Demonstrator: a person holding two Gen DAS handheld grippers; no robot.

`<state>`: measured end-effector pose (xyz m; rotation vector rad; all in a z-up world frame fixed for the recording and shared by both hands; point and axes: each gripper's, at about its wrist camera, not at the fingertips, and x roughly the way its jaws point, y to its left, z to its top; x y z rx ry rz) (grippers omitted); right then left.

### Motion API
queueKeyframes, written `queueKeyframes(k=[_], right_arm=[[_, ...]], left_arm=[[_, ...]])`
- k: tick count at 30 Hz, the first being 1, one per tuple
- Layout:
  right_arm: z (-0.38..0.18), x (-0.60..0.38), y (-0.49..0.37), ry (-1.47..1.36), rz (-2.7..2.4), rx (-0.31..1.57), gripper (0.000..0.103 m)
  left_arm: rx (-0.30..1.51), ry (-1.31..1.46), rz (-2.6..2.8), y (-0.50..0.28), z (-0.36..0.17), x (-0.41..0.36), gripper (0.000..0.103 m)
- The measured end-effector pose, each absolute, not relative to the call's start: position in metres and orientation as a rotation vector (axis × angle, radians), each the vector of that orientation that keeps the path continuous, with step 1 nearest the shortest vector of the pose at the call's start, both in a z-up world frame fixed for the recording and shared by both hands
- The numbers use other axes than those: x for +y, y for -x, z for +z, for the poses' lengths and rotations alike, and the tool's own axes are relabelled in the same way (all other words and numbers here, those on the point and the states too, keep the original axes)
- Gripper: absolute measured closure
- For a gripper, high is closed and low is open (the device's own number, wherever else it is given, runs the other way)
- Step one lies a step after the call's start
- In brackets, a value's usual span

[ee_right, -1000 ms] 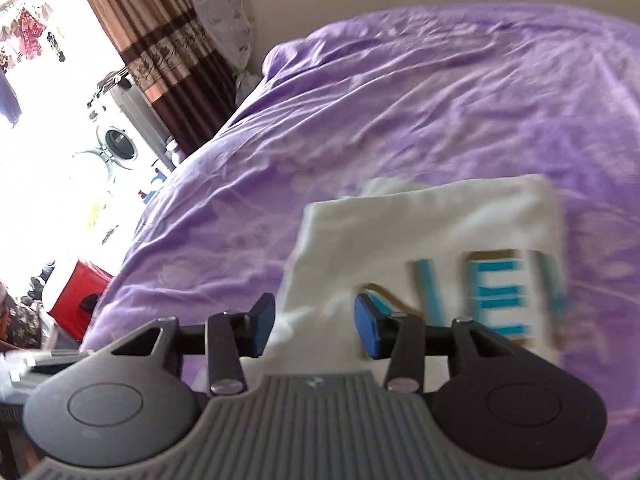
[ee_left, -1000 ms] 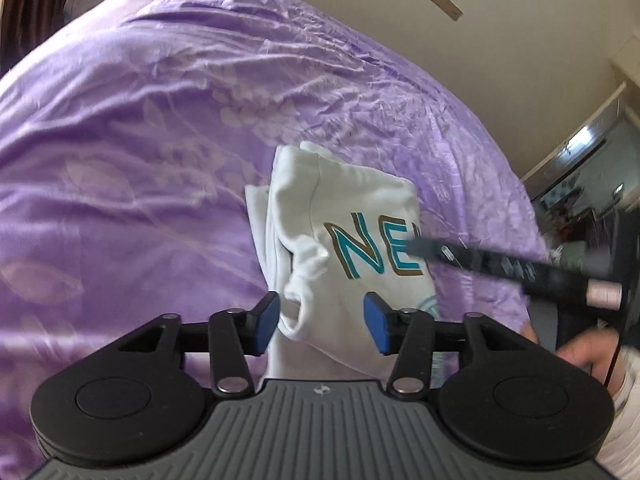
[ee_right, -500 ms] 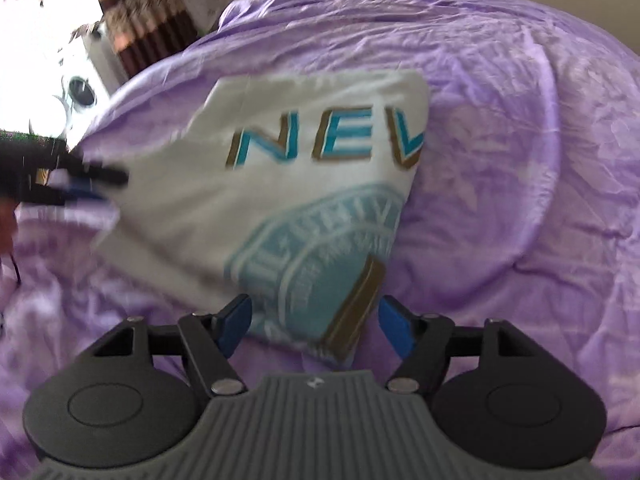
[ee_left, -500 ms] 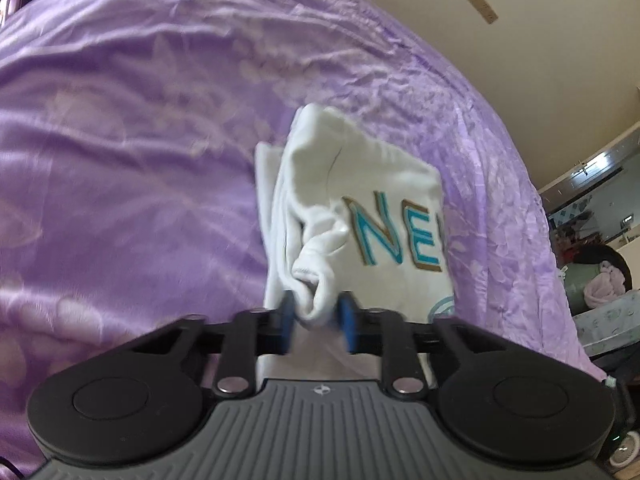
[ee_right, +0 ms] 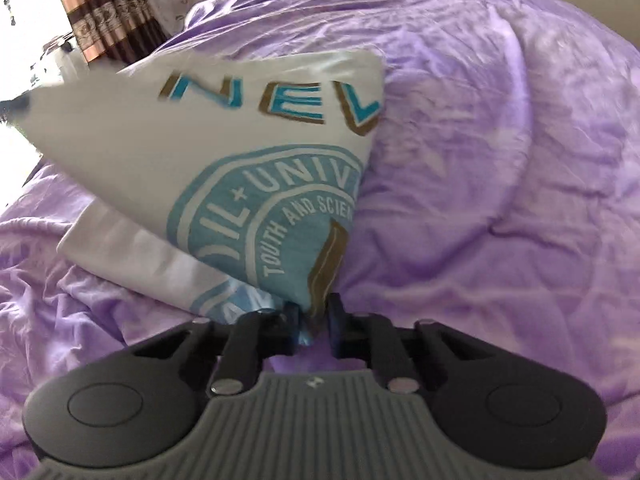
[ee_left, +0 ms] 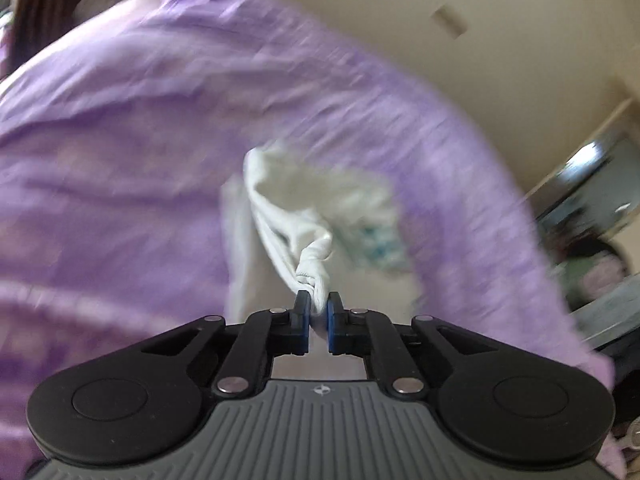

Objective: Fold small clothes

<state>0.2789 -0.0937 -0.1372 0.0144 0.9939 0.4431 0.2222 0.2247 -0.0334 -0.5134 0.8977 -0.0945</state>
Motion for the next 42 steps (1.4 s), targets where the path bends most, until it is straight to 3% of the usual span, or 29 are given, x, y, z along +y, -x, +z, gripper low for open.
queueKeyframes(k=[7, 25, 35, 42], right_arm=[[-0.16, -0.089, -0.279, 0.005, 0.44, 1.041, 0.103], [-0.158, -0.106, -0.278, -0.008, 0.426, 1.129, 0.102], [-0.116, -0.121, -0.301, -0.048, 0.433, 0.997, 0.095], [-0.113, -0.095, -0.325, -0.083, 0.5, 0.944, 0.095]], left_arm=[[1.037, 0.49, -0.013, -0.228, -0.097, 0.237, 0.095], [1.226, 0.261, -0.004, -0.209, -0.09, 0.227, 0.088], [0.969, 0.392, -0.13, -0.228, -0.032, 0.24, 0.088], [0.957, 0.39, -0.178, -0.279, -0.06, 0.209, 0.087]])
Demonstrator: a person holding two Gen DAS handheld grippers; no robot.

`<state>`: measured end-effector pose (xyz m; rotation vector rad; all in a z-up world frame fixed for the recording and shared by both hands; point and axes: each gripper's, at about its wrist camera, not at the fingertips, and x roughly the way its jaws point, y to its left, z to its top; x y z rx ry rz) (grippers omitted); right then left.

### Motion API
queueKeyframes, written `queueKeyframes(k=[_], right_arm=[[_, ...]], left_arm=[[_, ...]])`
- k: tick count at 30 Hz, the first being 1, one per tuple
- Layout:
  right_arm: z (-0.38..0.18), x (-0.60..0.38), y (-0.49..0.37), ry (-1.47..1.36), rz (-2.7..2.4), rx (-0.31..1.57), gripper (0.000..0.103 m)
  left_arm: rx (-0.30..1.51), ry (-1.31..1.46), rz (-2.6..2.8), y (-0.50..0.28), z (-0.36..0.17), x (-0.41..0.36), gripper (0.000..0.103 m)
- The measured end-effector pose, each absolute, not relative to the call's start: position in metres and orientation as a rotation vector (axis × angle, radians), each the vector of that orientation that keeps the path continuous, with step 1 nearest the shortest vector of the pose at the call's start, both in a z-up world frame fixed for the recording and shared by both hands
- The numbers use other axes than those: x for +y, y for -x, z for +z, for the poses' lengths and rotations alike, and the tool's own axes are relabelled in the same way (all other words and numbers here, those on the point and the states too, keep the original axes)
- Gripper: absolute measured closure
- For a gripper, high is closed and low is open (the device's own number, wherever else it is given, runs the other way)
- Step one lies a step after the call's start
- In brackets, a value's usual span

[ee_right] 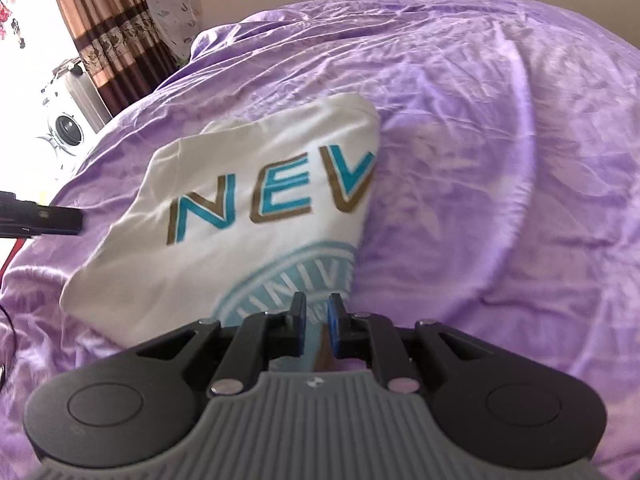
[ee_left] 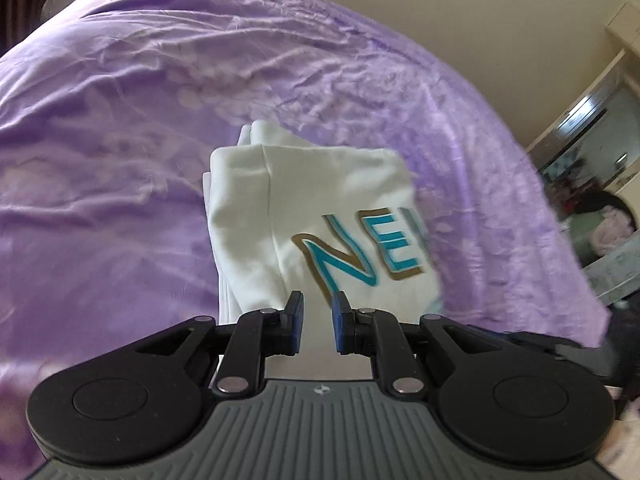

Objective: Fold small clothes

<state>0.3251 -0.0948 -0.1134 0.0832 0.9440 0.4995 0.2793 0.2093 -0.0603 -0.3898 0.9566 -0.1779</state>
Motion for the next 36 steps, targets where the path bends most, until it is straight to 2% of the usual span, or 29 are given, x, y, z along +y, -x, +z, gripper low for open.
queueKeyframes(k=[2, 3, 5, 8, 13, 15, 18, 20, 22, 25, 30, 36], right_arm=[[-0.118, -0.089, -0.331, -0.095, 0.514, 0.94, 0.095], [-0.12, -0.087, -0.334, -0.093, 0.513, 0.943, 0.095], [-0.129, -0.085, -0.34, -0.095, 0.505, 0.966, 0.095], [-0.139, -0.089, -0.345, -0.115, 0.503, 0.985, 0.085], [-0.138, -0.091, -0.351, -0.102, 0.498, 0.978, 0.083], [-0.136, -0.093, -0.354, -0.093, 0.494, 0.97, 0.083], [-0.127, -0.095, -0.362, -0.087, 0.493, 0.942, 0.083], [-0.12, -0.096, -0.372, -0.093, 0.487, 0.919, 0.082], [-0.113, -0.095, -0.385, -0.096, 0.479, 0.902, 0.079], [-0.105, -0.092, -0.403, -0.085, 0.467, 0.864, 0.077], [-0.106, -0.089, -0.433, -0.094, 0.458, 0.848, 0.07], [-0.124, -0.086, -0.453, -0.121, 0.453, 0.861, 0.07]], left_arm=[[1.008, 0.338, -0.11, -0.286, -0.076, 0.208, 0.09], [1.032, 0.317, -0.085, -0.289, -0.084, 0.21, 0.097], [1.054, 0.317, -0.072, -0.29, -0.096, 0.217, 0.097], [1.053, 0.342, -0.064, -0.288, -0.099, 0.226, 0.097], [1.059, 0.167, 0.081, -0.294, -0.089, 0.231, 0.1], [1.067, 0.237, 0.053, -0.297, -0.085, 0.245, 0.099], [0.987, 0.308, 0.034, -0.299, -0.067, 0.257, 0.095], [0.935, 0.383, 0.011, -0.307, -0.056, 0.263, 0.084], [0.882, 0.445, -0.01, -0.318, -0.048, 0.265, 0.068], [0.838, 0.45, -0.041, -0.343, -0.045, 0.259, 0.056], [0.851, 0.514, -0.061, -0.388, -0.064, 0.261, 0.056], [0.873, 0.599, -0.081, -0.424, -0.099, 0.269, 0.056]])
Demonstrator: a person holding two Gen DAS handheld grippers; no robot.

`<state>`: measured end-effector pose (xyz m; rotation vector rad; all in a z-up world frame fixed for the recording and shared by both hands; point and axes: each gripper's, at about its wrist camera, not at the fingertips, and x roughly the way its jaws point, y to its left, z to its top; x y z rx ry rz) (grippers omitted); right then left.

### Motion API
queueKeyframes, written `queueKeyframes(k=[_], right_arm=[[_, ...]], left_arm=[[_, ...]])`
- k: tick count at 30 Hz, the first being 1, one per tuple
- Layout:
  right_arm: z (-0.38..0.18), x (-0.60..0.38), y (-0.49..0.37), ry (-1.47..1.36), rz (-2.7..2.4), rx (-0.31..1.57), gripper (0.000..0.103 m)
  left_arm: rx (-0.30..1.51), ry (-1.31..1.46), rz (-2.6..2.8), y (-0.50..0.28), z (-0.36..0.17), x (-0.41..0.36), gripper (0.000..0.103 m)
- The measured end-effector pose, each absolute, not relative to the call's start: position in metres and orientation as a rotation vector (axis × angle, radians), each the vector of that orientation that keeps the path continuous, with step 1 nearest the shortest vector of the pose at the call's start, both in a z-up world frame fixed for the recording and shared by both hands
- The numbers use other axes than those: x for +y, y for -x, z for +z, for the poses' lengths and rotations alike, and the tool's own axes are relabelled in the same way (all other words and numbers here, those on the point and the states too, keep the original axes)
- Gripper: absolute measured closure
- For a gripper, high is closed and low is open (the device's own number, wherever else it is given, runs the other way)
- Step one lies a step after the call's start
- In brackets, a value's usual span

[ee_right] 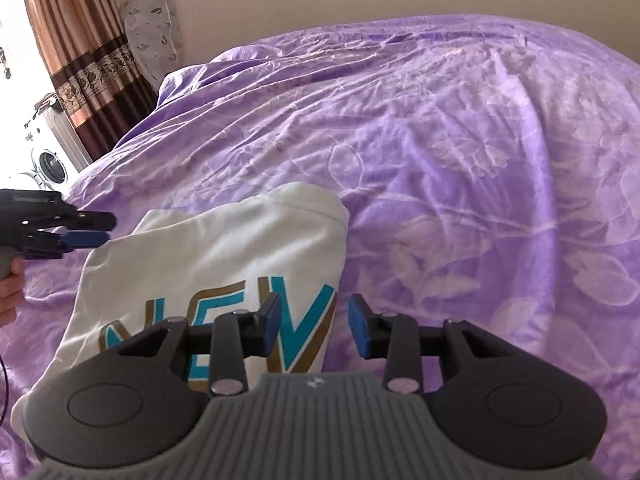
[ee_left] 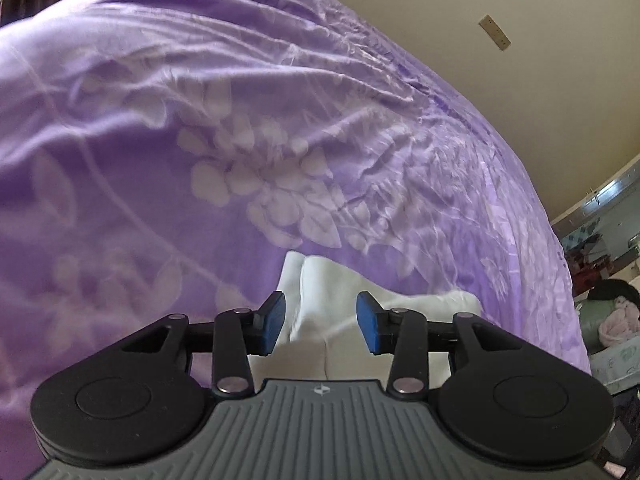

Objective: Fold small clothes

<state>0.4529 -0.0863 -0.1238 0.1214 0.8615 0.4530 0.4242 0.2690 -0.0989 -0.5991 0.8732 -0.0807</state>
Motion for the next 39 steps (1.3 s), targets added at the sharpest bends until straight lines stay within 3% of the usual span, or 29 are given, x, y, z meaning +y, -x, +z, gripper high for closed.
queueKeyframes(k=[2, 3, 4, 6, 10, 15, 17, 19, 23, 25, 30, 39], right_arm=[[-0.129, -0.087, -0.458, -0.134, 0.456, 0.857, 0.07], [-0.131, -0.087, -0.46, -0.138, 0.459, 0.855, 0.07], [-0.134, -0.087, -0.463, -0.142, 0.462, 0.854, 0.07], [-0.137, -0.086, -0.467, -0.146, 0.462, 0.856, 0.07], [-0.143, -0.085, -0.47, -0.151, 0.47, 0.855, 0.07], [-0.153, -0.08, -0.472, -0.141, 0.466, 0.866, 0.068], [-0.155, -0.08, -0.471, -0.145, 0.463, 0.874, 0.067], [-0.154, -0.081, -0.47, -0.14, 0.463, 0.871, 0.066], [-0.148, -0.087, -0.468, -0.146, 0.461, 0.861, 0.062], [-0.145, -0.089, -0.467, -0.164, 0.465, 0.861, 0.055], [-0.14, -0.091, -0.46, -0.217, 0.503, 0.864, 0.041], [-0.166, -0.106, -0.471, -0.462, 0.532, 0.977, 0.039]], left_arm=[[0.877, 0.625, -0.095, -0.429, -0.107, 0.271, 0.057], [0.882, 0.63, -0.106, -0.432, -0.11, 0.27, 0.067], [0.88, 0.625, -0.117, -0.432, -0.111, 0.269, 0.086], [0.835, 0.558, -0.128, -0.428, -0.105, 0.262, 0.098], [0.72, 0.351, -0.188, -0.415, -0.078, 0.245, 0.1], [0.81, 0.168, -0.085, -0.43, -0.103, 0.235, 0.1], [0.824, 0.205, -0.068, -0.432, -0.113, 0.24, 0.098], [0.815, 0.267, -0.053, -0.428, -0.112, 0.249, 0.08], [0.809, 0.39, -0.033, -0.417, -0.095, 0.273, 0.068], [0.823, 0.424, -0.049, -0.409, -0.085, 0.28, 0.051], [0.919, 0.557, -0.151, -0.389, -0.085, 0.287, 0.022], [1.001, 0.737, -0.12, -0.38, -0.138, 0.303, 0.019]])
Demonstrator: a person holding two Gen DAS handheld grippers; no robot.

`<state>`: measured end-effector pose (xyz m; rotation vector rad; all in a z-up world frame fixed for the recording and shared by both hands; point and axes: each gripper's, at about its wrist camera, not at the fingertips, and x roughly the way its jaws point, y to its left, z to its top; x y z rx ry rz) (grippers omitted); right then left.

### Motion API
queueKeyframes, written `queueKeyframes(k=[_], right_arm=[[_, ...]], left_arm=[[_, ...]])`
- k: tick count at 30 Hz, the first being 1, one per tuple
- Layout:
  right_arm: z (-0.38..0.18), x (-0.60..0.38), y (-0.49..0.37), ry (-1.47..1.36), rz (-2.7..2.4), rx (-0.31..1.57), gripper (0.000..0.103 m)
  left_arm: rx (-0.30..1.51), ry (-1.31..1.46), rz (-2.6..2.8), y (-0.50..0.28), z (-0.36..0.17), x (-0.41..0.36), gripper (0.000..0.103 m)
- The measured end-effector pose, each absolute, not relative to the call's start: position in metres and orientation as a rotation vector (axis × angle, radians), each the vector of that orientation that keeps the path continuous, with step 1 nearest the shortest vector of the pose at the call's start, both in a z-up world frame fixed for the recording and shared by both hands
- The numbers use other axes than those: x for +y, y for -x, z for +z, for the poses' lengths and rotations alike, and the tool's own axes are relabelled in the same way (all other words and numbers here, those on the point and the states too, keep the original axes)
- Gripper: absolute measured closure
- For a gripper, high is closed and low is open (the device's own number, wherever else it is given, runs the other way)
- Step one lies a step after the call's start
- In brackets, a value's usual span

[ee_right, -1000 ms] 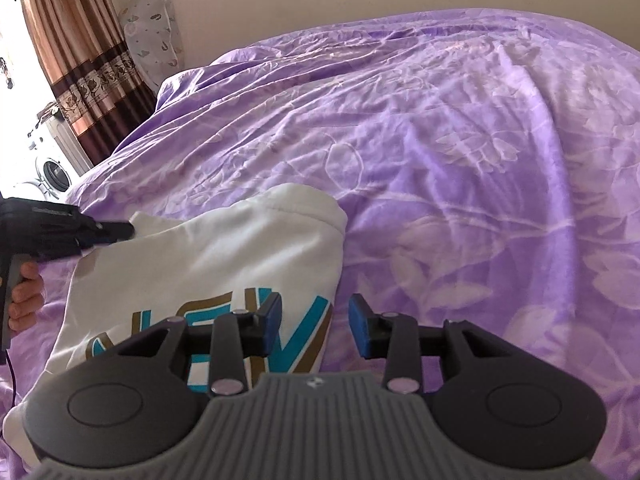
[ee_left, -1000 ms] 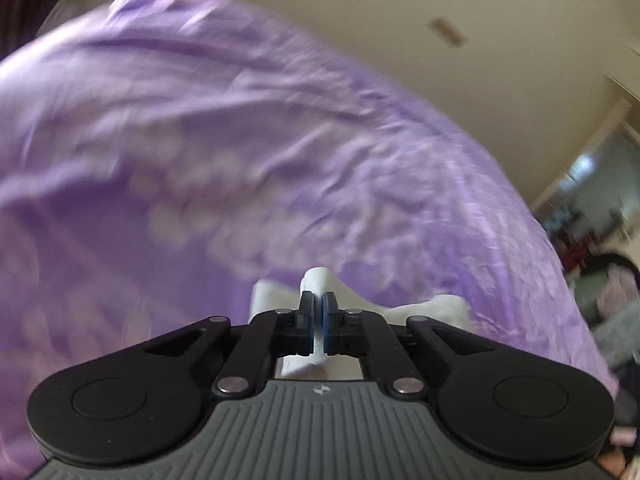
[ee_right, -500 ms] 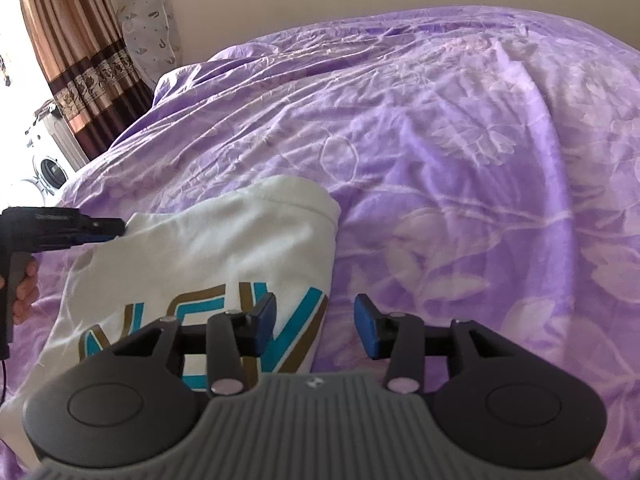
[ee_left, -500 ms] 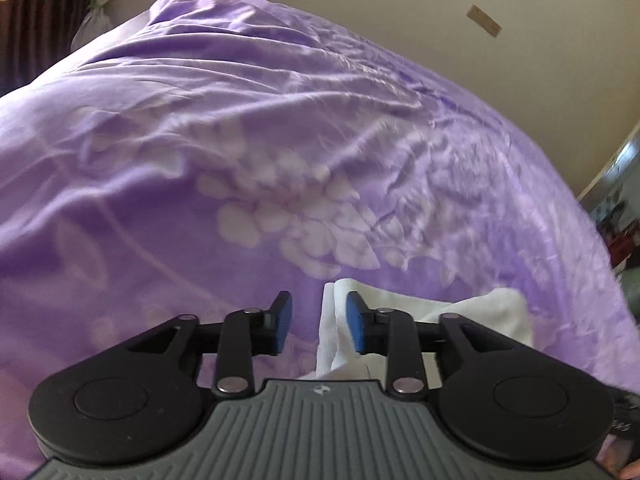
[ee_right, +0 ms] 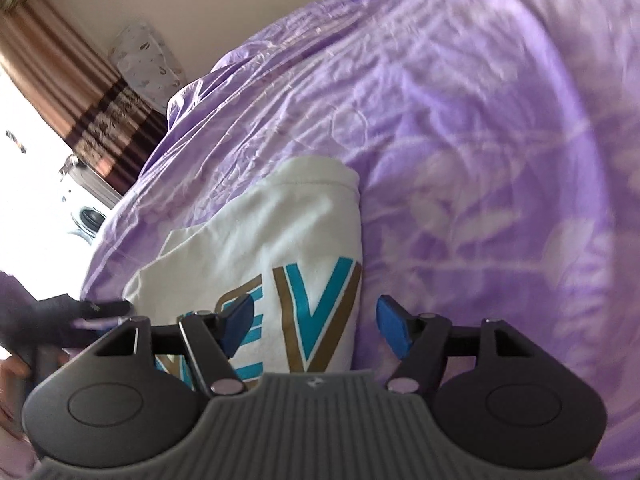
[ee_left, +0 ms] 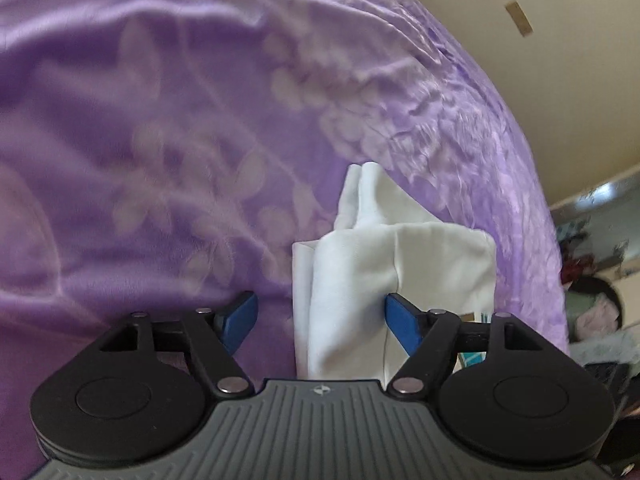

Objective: Fold small clothes

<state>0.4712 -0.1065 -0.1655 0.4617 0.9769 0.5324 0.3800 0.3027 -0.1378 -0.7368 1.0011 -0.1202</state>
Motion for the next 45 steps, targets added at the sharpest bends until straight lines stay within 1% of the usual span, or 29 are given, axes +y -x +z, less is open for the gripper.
queueKeyframes(k=[5, 6, 7, 8, 11, 13, 14, 16, 18, 19, 21, 25, 28, 34, 39, 42, 45], right_arm=[[-0.192, -0.111, -0.483, -0.58, 0.535, 1.027, 0.041], [-0.196, -0.112, -0.485, -0.605, 0.542, 1.026, 0.045], [-0.199, -0.112, -0.486, -0.628, 0.552, 1.024, 0.048], [-0.203, -0.112, -0.488, -0.652, 0.56, 1.025, 0.049], [-0.215, -0.11, -0.493, -0.723, 0.583, 1.03, 0.056], [-0.219, -0.109, -0.495, -0.753, 0.59, 1.032, 0.069], [-0.22, -0.108, -0.494, -0.768, 0.593, 1.034, 0.072], [-0.218, -0.108, -0.493, -0.763, 0.599, 1.028, 0.081], [-0.211, -0.107, -0.489, -0.745, 0.602, 1.009, 0.088], [-0.205, -0.105, -0.487, -0.729, 0.604, 0.994, 0.091], [-0.191, -0.101, -0.481, -0.674, 0.612, 0.952, 0.092], [-0.157, -0.094, -0.46, -0.572, 0.617, 0.875, 0.094], [-0.131, -0.1, -0.437, -0.552, 0.624, 0.815, 0.094], [-0.072, -0.122, -0.382, -0.534, 0.649, 0.685, 0.094], [-0.018, -0.142, -0.325, -0.526, 0.669, 0.532, 0.094], [0.007, -0.155, -0.297, -0.531, 0.67, 0.494, 0.094], [0.021, -0.17, -0.272, -0.553, 0.662, 0.488, 0.094]], left_arm=[[0.948, 0.85, -0.167, -0.389, -0.154, 0.309, 0.018], [0.943, 0.861, -0.18, -0.392, -0.157, 0.307, 0.019], [0.938, 0.861, -0.192, -0.396, -0.159, 0.303, 0.021], [0.933, 0.852, -0.2, -0.398, -0.16, 0.299, 0.023], [0.917, 0.802, -0.19, -0.401, -0.161, 0.286, 0.034], [0.915, 0.795, -0.187, -0.4, -0.162, 0.284, 0.059], [0.913, 0.806, -0.185, -0.399, -0.162, 0.285, 0.062], [0.896, 0.809, -0.18, -0.395, -0.156, 0.284, 0.072], [0.861, 0.757, -0.175, -0.389, -0.144, 0.278, 0.077], [0.845, 0.726, -0.17, -0.386, -0.137, 0.273, 0.078], [0.81, 0.665, -0.164, -0.378, -0.121, 0.263, 0.079], [0.733, 0.545, -0.151, -0.356, -0.086, 0.241, 0.08], [0.66, 0.506, -0.159, -0.332, -0.057, 0.229, 0.08], [0.524, 0.455, -0.181, -0.271, 0.005, 0.202, 0.08], [0.438, 0.461, -0.204, -0.22, 0.048, 0.182, 0.08], [0.419, 0.473, -0.221, -0.196, 0.067, 0.171, 0.08], [0.432, 0.488, -0.232, -0.178, 0.072, 0.163, 0.08]])
